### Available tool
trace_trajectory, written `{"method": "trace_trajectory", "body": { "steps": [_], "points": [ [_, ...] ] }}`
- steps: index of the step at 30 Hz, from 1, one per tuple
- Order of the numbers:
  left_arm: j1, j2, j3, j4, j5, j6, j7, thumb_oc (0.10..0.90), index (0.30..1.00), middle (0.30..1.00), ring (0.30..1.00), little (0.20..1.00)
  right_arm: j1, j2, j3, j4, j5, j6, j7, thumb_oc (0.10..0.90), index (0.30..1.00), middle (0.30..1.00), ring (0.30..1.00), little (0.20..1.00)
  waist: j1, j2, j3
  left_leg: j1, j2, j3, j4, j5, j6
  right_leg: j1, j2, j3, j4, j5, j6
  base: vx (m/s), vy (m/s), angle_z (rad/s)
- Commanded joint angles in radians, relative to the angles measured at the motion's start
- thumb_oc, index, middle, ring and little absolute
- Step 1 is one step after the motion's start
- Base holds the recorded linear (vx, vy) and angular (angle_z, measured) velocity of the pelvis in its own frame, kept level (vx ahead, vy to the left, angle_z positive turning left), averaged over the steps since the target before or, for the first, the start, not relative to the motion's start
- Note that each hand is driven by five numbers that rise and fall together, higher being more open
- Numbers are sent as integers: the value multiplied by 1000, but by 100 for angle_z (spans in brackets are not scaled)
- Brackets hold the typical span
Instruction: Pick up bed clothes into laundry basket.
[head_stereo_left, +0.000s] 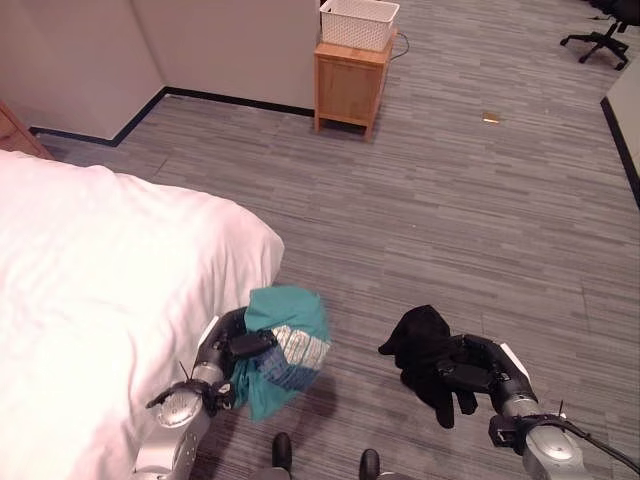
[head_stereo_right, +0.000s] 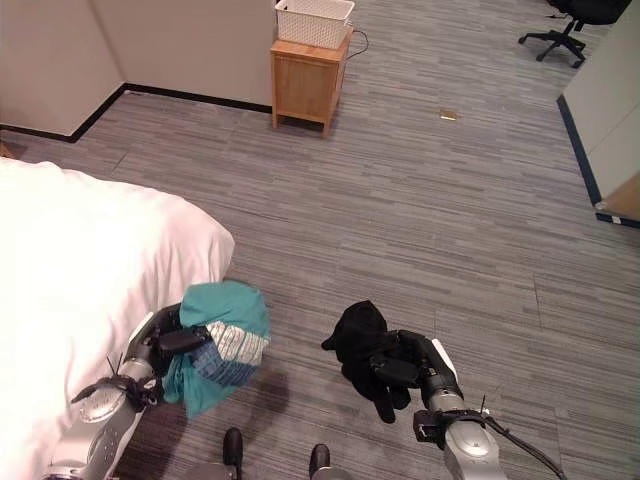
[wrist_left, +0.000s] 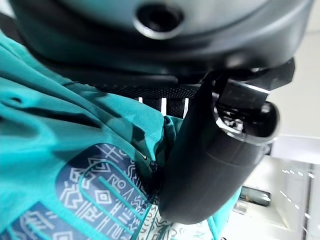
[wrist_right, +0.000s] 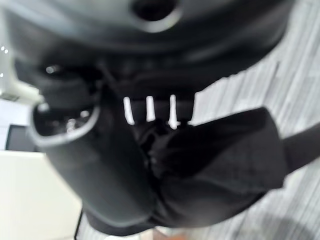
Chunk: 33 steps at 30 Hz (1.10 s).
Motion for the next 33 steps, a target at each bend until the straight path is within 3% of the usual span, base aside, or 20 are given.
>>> {"method": "trace_trajectory", "body": {
  "steps": [1,6,12,13,14,15,16,18,20,22,24,25,26,27,30,33],
  "points": [
    [-7,46,68,-60,17,-118,14,400,300,300,300,300,-60,-39,-27,-72,22,-105,19,400,300,300,300,300,-2,-24,-90,-70,-35,24,70,-57,33,-11,12,60,75,-125,2,130,115,-23],
    [-2,105,158,-93,47,-137,32,400,300,300,300,300,-88,-70,-48,-77,13,-100,25,400,300,300,300,300,11,-23,-108,-34,-52,53,30,-76,51,-10,-15,91,75,-120,32,131,121,-20],
    [7,69,250,-89,-57,-170,88,400,300,300,300,300,-151,-49,-31,-111,104,-120,14,400,300,300,300,300,32,-27,-119,-5,-66,78,7,-101,74,-50,-36,116,153,-124,59,106,99,-25],
    [15,82,260,-91,-30,-172,85,400,300,300,300,300,-150,-44,-34,-118,111,-126,21,400,300,300,300,300,36,-25,-116,0,-70,76,17,-117,83,-75,-41,118,216,-126,68,68,113,-26],
    [8,112,255,-79,6,-176,74,400,300,300,300,300,-154,-37,-32,-127,115,-129,29,400,300,300,300,300,35,-22,-97,9,-79,65,44,-142,102,-159,-56,122,402,-44,92,81,150,-18],
    [-4,121,235,-64,20,-174,71,400,300,300,300,300,-156,-32,-19,-127,118,-131,32,400,300,300,300,300,29,-15,-81,23,-78,61,58,-156,109,-192,-63,116,480,14,98,73,208,-16],
    [-52,136,188,-46,26,-166,71,400,300,300,300,300,-166,-30,12,-130,109,-129,39,400,300,300,300,300,11,9,-37,37,-65,45,99,-176,122,-272,-69,101,657,62,94,63,177,21],
    [-102,136,125,-38,16,-156,58,400,300,300,300,300,-190,-30,56,-125,96,-122,47,400,300,300,300,300,-5,24,-14,58,-58,35,126,-206,123,-338,-98,45,742,55,88,136,109,42],
    [-119,128,90,-48,15,-151,46,400,300,300,300,300,-194,-18,78,-121,95,-117,53,400,300,300,300,300,-23,32,-12,95,-51,21,122,-221,116,-392,-112,31,727,55,87,235,1,18],
    [-127,104,54,-39,-10,-147,35,400,300,300,300,300,-192,-12,102,-119,91,-119,54,400,300,300,300,300,-46,24,-15,142,-52,-9,113,-247,98,-428,-112,43,602,53,88,315,-74,24],
    [-133,87,37,-17,-22,-145,37,400,300,300,300,300,-194,-13,113,-117,89,-123,43,400,300,300,300,300,-70,15,-18,191,-51,-29,99,-277,79,-435,-111,48,433,58,95,376,-128,48],
    [-134,79,24,-4,-9,-143,30,400,300,300,300,300,-194,-12,114,-117,91,-125,40,400,300,300,300,300,-86,15,-21,231,-42,-42,89,-299,63,-435,-103,50,284,75,105,401,-143,52],
    [-126,77,27,-7,-7,-143,28,400,300,300,300,300,-190,-14,109,-120,86,-123,39,400,300,300,300,300,-91,14,-24,250,-41,-47,82,-309,54,-435,-110,48,229,87,115,569,-207,55],
    [-112,70,25,1,-5,-142,18,400,300,300,300,300,-182,-14,93,-123,85,-123,38,400,300,300,300,300,-104,13,-33,290,-25,-54,82,-333,34,-439,-117,30,98,119,135,382,-144,32],
    [-70,66,42,0,10,-140,-6,400,300,300,300,300,-164,-21,54,-118,69,-119,36,400,300,300,300,300,-116,18,-60,363,2,-63,83,-360,6,-433,-136,-34,29,168,159,470,-194,36],
    [-60,65,45,9,15,-134,-15,400,300,300,300,300,-159,-32,38,-114,70,-116,40,400,300,300,300,300,-121,26,-82,395,25,-75,99,-337,-14,-425,-140,-71,81,181,152,420,-215,42]
  ]
}}
